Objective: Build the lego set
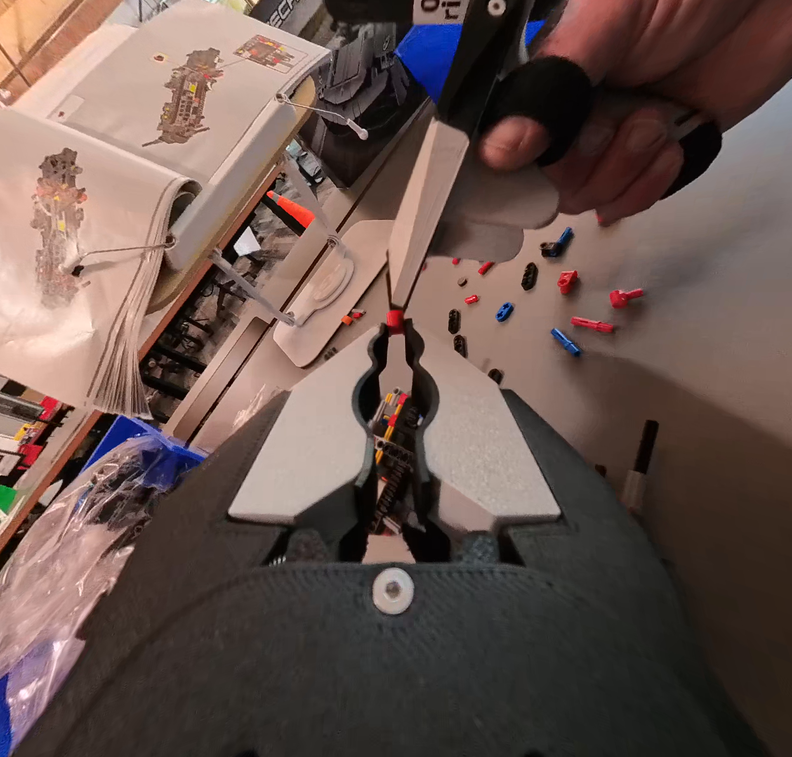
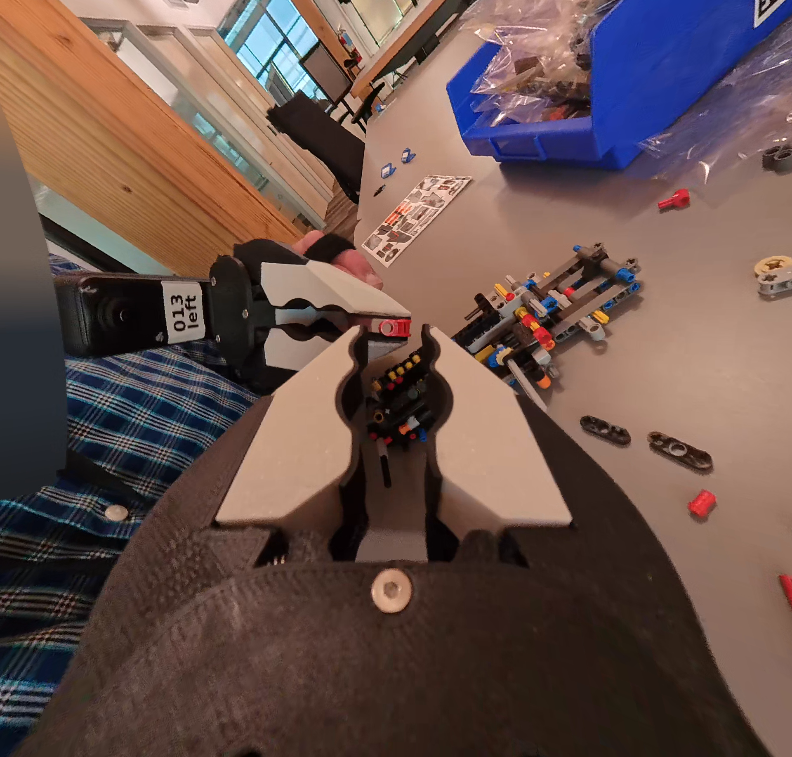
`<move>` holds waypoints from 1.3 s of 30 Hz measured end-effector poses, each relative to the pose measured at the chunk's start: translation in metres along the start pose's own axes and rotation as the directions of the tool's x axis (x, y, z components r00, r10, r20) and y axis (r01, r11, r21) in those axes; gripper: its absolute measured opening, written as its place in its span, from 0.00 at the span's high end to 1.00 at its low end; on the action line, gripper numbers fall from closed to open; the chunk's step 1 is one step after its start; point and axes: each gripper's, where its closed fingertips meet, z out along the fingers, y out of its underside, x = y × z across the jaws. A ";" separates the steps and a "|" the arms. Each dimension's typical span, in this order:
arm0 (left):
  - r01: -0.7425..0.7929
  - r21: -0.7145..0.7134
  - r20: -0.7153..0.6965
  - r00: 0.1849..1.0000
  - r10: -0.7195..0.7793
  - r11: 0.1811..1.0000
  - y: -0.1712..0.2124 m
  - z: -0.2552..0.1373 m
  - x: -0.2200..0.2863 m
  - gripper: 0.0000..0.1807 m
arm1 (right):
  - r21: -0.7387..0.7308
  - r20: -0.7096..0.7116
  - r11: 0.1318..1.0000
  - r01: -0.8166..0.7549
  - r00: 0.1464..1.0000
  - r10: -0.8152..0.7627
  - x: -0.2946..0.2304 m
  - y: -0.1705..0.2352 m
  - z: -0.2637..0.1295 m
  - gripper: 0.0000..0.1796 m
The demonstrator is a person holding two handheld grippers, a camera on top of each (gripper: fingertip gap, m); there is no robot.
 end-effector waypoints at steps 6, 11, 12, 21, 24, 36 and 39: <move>0.038 -0.026 -0.073 0.997 -0.040 0.999 0.014 -0.002 0.007 0.97 | -0.082 -0.192 0.985 0.155 0.967 -0.168 0.025 0.010 -0.029 0.86; -0.004 -0.093 -0.188 0.982 -0.014 0.996 0.020 0.005 0.032 0.97 | -0.240 -0.317 0.932 0.272 0.885 -0.341 0.046 0.018 -0.050 0.87; -0.008 -0.097 -0.203 0.979 -0.012 0.995 0.020 0.006 0.036 0.97 | -0.253 -0.328 0.926 0.281 0.875 -0.356 0.048 0.017 -0.055 0.87; 0.053 -0.111 -0.244 0.967 -0.079 0.992 0.016 0.018 0.036 0.97 | -0.364 -0.287 0.843 0.395 0.814 -0.505 0.048 0.023 -0.055 0.87; 0.090 -0.113 -0.223 0.968 -0.114 0.989 0.016 0.019 0.026 0.97 | -0.385 -0.259 0.813 0.436 0.795 -0.549 0.045 0.023 -0.048 0.86; 0.207 -0.159 -0.157 0.960 -0.231 0.965 0.034 0.006 0.009 0.97 | -0.459 -0.177 0.675 0.577 0.685 -0.706 0.053 0.015 -0.020 0.86; 0.243 -0.167 -0.137 0.954 -0.267 0.956 0.041 0.001 0.004 0.97 | -0.497 -0.150 0.594 0.632 0.611 -0.777 0.059 0.015 -0.013 0.86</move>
